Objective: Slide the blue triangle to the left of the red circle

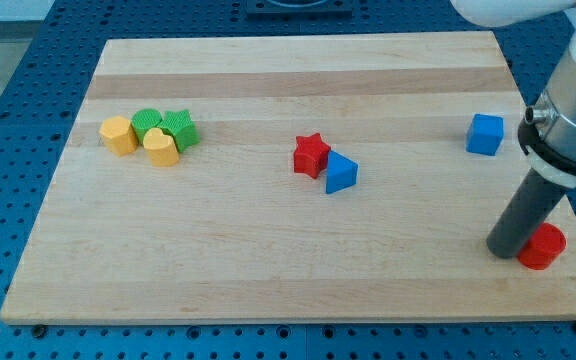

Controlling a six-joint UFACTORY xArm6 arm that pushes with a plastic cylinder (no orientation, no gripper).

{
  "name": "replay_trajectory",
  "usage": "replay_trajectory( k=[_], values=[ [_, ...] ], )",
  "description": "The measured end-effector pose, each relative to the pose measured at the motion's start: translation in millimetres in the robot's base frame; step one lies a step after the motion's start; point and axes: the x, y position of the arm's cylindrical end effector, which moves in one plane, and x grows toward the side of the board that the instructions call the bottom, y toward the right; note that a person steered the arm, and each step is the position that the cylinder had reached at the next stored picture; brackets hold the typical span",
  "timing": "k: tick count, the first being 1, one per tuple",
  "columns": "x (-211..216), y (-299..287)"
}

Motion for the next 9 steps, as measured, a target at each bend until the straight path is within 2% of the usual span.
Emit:
replay_trajectory(
  k=[1,3,6,9],
  values=[
    [0,0],
    [-3,-109],
    [-73,-261],
    [-130,-256]
  ],
)
